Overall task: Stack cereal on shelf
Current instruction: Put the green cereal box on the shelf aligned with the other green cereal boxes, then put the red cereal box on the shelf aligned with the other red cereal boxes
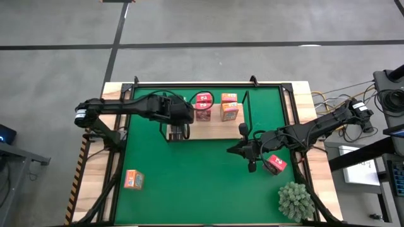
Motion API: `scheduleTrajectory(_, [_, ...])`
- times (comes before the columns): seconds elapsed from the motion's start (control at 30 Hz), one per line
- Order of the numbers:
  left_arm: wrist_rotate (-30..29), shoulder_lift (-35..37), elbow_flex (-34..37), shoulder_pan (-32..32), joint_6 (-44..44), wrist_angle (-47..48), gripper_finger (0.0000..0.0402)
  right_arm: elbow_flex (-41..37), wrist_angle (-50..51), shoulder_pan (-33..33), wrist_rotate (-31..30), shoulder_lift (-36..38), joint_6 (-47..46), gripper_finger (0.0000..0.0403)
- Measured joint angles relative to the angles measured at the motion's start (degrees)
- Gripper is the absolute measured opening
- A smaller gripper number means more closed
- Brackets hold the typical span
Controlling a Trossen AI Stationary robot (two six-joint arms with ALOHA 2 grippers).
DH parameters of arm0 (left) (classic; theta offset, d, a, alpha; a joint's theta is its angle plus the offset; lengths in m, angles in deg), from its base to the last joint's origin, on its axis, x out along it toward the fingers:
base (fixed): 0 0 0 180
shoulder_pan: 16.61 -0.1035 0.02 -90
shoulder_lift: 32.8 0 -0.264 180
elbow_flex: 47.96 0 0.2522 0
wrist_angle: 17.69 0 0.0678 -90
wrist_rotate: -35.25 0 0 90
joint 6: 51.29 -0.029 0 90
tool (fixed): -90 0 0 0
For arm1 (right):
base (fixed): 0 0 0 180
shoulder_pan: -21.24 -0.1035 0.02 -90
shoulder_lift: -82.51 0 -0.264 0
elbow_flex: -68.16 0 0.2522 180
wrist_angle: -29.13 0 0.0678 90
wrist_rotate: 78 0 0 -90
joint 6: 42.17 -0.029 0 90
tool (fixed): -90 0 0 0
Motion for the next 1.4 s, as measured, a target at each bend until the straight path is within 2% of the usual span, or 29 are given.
scheduleTrajectory(0.13, [-2.3, 0.0, 1.5, 0.0, 0.0, -0.7, 0.0033, 0.0, 0.0, 0.0, 0.0, 0.0, 0.0, 0.0011])
scheduleTrajectory(0.2, [-2.4, 0.0, 2.1, 0.0, 0.3, -0.9, 0.0009, 0.0, 0.0, 0.0, 0.0, 0.0, 0.0, 0.0011])
scheduleTrajectory(0.37, [-2.6, 0.0, 4.8, 0.0, 1.2, -1.2, 0.0026, 0.0, 0.0, 0.0, 0.0, 0.0, 0.0, 0.0011])
scheduleTrajectory(0.67, [-2.7, 0.0, 7.1, 0.0, 3.3, -1.9, 0.0002, 0.0, 0.0, 0.0, 0.0, 0.0, 0.0, 0.0011])
scheduleTrajectory(1.17, [-2.7, 0.0, 6.9, 0.1, 5.3, -0.9, 0.0001, 0.0, 0.0, 0.0, 0.0, 0.0, 0.0, 0.0011])
scheduleTrajectory(1.4, [-2.6, 0.5, 2.5, 0.4, 5.5, -1.1, 0.0001, 0.0, 0.0, 0.0, 0.0, 0.0, 0.0, 0.0011])
